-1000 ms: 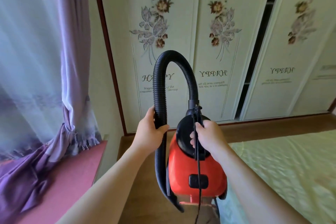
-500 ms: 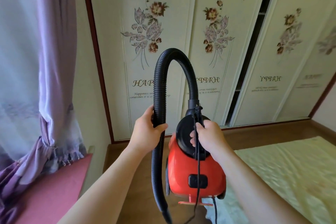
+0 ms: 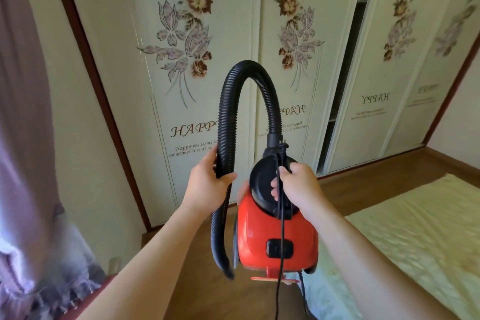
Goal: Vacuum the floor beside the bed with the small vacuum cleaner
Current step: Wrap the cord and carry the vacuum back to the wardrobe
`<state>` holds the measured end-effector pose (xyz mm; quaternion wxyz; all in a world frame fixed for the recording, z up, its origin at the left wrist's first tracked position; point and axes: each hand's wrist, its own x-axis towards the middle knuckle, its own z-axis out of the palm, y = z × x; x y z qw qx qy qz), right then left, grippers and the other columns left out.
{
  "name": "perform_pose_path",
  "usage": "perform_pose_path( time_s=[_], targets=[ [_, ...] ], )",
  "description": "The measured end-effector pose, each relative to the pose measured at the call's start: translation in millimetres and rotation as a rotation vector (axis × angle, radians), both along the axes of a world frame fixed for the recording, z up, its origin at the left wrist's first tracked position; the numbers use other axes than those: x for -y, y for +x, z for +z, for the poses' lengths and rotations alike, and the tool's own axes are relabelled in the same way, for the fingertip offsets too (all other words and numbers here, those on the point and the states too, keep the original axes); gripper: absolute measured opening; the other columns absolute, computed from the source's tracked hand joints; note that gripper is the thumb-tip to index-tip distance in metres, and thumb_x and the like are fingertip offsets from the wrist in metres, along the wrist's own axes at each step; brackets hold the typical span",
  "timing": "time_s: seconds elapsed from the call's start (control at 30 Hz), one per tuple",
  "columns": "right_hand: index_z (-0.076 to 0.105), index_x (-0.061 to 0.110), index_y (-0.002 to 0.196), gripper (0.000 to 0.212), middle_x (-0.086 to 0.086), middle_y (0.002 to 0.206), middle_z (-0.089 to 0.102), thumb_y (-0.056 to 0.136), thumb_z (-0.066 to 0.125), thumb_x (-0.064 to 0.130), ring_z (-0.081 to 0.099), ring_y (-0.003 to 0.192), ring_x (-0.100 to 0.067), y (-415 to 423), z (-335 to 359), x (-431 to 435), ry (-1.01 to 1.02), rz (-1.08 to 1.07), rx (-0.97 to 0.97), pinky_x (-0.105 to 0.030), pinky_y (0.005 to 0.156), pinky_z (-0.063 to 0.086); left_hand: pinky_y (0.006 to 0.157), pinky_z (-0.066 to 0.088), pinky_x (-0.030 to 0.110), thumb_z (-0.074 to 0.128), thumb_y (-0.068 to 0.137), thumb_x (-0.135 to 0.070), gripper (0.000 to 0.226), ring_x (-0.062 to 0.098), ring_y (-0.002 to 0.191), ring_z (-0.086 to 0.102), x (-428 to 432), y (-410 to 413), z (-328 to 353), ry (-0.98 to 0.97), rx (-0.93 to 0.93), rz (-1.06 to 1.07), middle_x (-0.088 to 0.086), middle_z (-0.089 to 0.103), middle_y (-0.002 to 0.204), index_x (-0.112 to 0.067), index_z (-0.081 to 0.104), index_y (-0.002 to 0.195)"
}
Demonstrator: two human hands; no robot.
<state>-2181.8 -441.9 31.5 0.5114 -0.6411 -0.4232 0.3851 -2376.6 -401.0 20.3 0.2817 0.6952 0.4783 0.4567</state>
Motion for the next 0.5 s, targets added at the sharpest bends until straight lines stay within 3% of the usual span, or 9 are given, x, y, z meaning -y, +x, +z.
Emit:
perform_pose_path(
  time_s=[0.1,0.37,0.5],
  targets=[
    [0.057,-0.002,0.097,0.024,-0.012,0.069,0.063,0.105,0.041,0.013,0.06,0.054,-0.025,7.1,0.7,-40.1,0.011,-0.004,-0.02,-0.033,0.05,0.053,0.086,0.056,0.029,0.074,0.089,-0.008,0.063,-0.003,0.099,0.062,-43.9,6.6,-1.0,-0.001,0.005,-0.006,-0.018,0.065,0.109,-0.026,0.049,0.144],
    [0.057,0.001,0.099,0.02,-0.012,0.072,0.062,0.105,0.042,0.014,0.059,0.05,-0.023,60.1,-28.9,-165.5,-0.012,-0.015,-0.055,-0.032,0.049,0.052,0.083,0.053,0.019,0.075,0.089,-0.009,0.057,0.01,0.107,0.064,-163.6,66.3,-18.6,-0.015,-0.015,-0.005,-0.011,0.066,0.113,-0.021,0.051,0.139],
    [0.056,-0.004,0.102,0.023,-0.013,0.073,0.061,0.105,0.042,0.014,0.06,0.049,-0.023,95.2,-27.1,-231.6,0.003,-0.035,-0.037,-0.035,0.052,0.053,0.073,0.05,0.009,0.075,0.089,-0.009,0.049,0.005,0.099,0.064,-228.7,104.3,-15.2,-0.013,-0.01,0.017,-0.016,0.065,0.104,-0.021,0.055,0.132]
  ],
)
